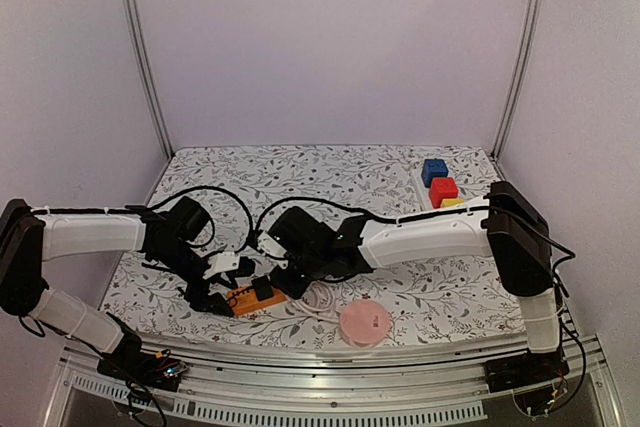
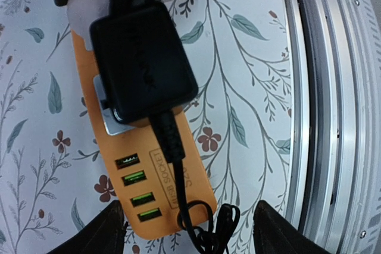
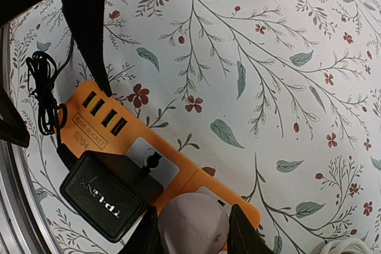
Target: Insert the plug
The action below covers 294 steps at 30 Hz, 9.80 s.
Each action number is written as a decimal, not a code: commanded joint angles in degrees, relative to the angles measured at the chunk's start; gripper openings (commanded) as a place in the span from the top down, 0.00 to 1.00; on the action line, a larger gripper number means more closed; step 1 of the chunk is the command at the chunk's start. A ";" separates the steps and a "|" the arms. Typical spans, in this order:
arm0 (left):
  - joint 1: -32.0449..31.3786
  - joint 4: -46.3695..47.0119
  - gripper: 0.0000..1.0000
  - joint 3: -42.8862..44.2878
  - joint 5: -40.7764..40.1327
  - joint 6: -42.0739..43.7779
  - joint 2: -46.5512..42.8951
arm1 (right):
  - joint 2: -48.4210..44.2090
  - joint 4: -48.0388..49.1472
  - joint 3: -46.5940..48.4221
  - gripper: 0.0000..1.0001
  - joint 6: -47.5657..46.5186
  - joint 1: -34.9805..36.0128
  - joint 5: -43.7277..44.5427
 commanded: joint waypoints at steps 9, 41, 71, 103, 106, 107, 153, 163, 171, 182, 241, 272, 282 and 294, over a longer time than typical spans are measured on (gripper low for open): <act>0.34 -1.14 0.28 0.78 1.17 0.72 1.02 | -0.32 1.67 -19.99 1.00 5.07 -0.02 2.52; -4.93 2.16 0.28 1.11 0.98 -1.67 4.25 | -3.55 17.50 -35.36 1.00 -6.71 1.26 8.29; -5.21 -2.09 0.28 2.62 1.26 1.05 2.97 | 8.24 3.11 -35.07 1.00 -2.29 2.09 4.49; -4.58 -2.61 0.27 3.07 1.40 1.17 1.46 | -23.12 -2.40 -23.54 0.39 -9.68 -0.09 -2.10; -4.58 -2.60 0.27 2.98 1.43 1.22 1.39 | -27.16 -0.65 -25.47 0.41 -8.18 -1.65 -4.32; -4.58 -2.60 0.27 2.98 1.44 1.22 1.39 | -27.98 0.44 -25.89 0.45 -6.72 -2.68 -4.32; -15.57 2.47 0.64 29.83 3.66 -31.81 23.22 | -20.79 17.49 -30.53 0.62 28.86 -10.38 -22.27; -15.56 5.31 0.65 28.83 5.84 -36.21 27.43 | -17.56 18.51 -30.29 0.72 30.71 -10.42 -22.24; -15.39 5.58 0.68 27.28 5.35 -36.38 27.91 | -16.46 20.80 -31.13 0.73 29.97 -10.44 -25.45; -14.87 6.71 0.75 24.72 5.74 -37.13 29.85 | -17.05 24.98 -32.36 0.73 30.86 -10.27 -29.21; -16.90 11.52 0.84 20.32 5.40 -49.94 40.64 | -6.82 4.19 -32.92 0.87 17.14 -2.81 -10.87; 11.49 -16.66 0.00 42.69 5.63 -24.80 11.36 | -15.60 -17.49 -7.75 0.01 -55.58 -2.41 -26.54; 20.10 -16.23 0.01 36.10 9.31 -23.96 5.66 | 1.17 -23.51 7.48 0.01 -64.53 0.60 -20.58; 20.30 -14.67 0.00 36.64 9.66 -24.98 7.32 | 6.96 -23.82 11.28 0.50 -58.43 0.11 -9.91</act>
